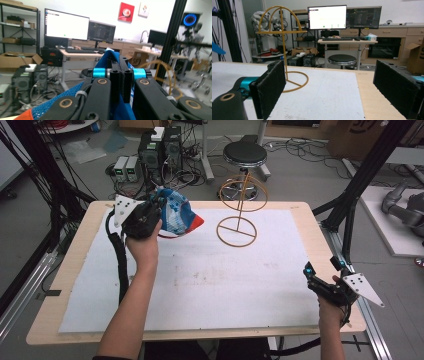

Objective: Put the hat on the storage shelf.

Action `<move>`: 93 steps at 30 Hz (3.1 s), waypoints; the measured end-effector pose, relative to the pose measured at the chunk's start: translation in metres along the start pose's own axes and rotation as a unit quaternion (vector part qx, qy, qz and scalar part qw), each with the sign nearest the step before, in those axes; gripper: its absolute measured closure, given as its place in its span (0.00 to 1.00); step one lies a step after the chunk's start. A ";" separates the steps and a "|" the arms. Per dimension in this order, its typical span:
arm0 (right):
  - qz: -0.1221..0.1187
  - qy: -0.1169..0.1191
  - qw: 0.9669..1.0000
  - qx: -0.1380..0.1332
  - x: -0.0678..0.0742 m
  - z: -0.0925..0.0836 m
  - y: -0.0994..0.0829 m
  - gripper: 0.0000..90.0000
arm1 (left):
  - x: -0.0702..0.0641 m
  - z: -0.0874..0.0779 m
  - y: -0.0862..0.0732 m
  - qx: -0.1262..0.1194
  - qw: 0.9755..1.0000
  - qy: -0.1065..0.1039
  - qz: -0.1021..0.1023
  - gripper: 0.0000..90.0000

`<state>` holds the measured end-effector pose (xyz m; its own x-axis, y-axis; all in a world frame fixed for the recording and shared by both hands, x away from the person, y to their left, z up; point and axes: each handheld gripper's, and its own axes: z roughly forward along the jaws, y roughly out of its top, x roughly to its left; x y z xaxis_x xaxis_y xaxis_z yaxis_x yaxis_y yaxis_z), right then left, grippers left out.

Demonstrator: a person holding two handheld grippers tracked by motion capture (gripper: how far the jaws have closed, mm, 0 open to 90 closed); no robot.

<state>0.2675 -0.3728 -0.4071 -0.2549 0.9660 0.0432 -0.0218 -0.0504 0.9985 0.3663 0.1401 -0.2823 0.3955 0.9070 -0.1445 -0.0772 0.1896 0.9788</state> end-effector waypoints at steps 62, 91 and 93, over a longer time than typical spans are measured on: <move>-0.005 0.026 1.000 0.011 -0.001 -0.004 -0.007 0.12 | -0.088 0.148 0.071 -0.103 0.994 -0.020 0.026 0.99; -0.002 0.017 1.000 0.009 -0.008 -0.012 -0.005 0.12 | -0.128 0.212 0.036 -0.062 0.997 -0.050 0.019 0.99; -0.002 0.017 1.000 0.009 -0.008 -0.013 -0.005 0.12 | -0.129 0.212 0.031 -0.051 0.997 -0.051 0.020 0.99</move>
<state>0.2575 -0.3834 -0.4126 -0.2881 0.9568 0.0384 -0.0054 -0.0418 0.9991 0.5072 -0.0502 -0.2022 0.4806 0.8729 -0.0843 -0.1853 0.1950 0.9631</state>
